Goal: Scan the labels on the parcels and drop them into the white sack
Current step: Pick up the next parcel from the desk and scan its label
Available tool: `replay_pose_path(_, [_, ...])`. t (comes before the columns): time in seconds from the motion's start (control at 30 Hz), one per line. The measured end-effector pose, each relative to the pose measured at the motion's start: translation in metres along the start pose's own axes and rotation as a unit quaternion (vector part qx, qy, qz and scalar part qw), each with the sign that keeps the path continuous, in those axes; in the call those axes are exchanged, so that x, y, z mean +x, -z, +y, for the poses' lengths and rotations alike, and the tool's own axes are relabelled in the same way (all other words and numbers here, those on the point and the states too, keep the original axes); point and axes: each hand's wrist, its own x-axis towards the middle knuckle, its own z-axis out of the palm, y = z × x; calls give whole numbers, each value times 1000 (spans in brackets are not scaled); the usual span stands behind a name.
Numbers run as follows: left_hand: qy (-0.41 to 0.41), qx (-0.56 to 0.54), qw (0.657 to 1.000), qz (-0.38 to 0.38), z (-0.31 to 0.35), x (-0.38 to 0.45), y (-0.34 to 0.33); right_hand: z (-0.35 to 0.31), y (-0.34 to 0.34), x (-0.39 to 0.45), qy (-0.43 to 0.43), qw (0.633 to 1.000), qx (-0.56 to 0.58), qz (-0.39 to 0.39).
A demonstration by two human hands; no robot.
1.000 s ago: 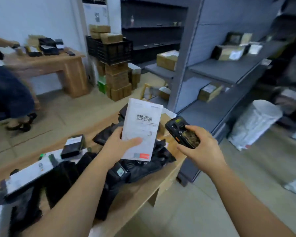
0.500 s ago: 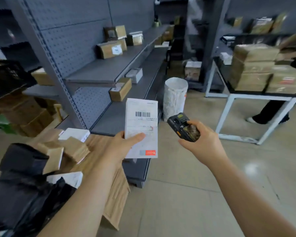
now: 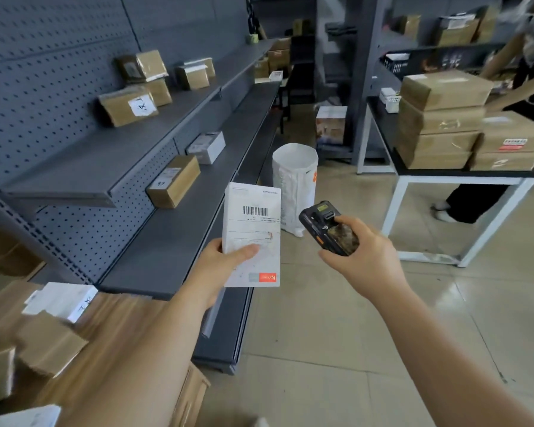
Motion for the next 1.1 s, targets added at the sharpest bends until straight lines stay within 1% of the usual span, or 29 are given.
replay_pose_path(0.1, [4, -13, 1000, 15, 3, 49, -8, 13, -15, 40, -2, 1000, -1, 1])
replay_pose_path(0.2, [6, -25, 1000, 14, 4, 120, -18, 26, -30, 98, -13, 1000, -14, 4])
replay_pose_path(0.4, [5, -47, 998, -43, 43, 276, -51, 35, -45, 243, -40, 999, -29, 10])
replay_pose_path(0.5, [-4, -38, 998, -56, 71, 345, -62, 35, -47, 298, -47, 997, -49, 27])
replay_pose_path(0.63, [-10, -39, 997, -66, 92, 414, -75, 45, -56, 359, -62, 997, -37, 40])
replay_pose_path(0.8, [4, -31, 998, -57, 91, 486, -81, 64, -81, 435, -64, 997, -33, 28])
replay_pose_path(0.97, [20, -21, 999, -29, 92, 564, -84, 89, -114, 523, -54, 998, -25, -6])
replay_pose_path(1.1, [15, -4, 1000, 1, 107, 644, -98, 114, -136, 610, -40, 999, -5, -25])
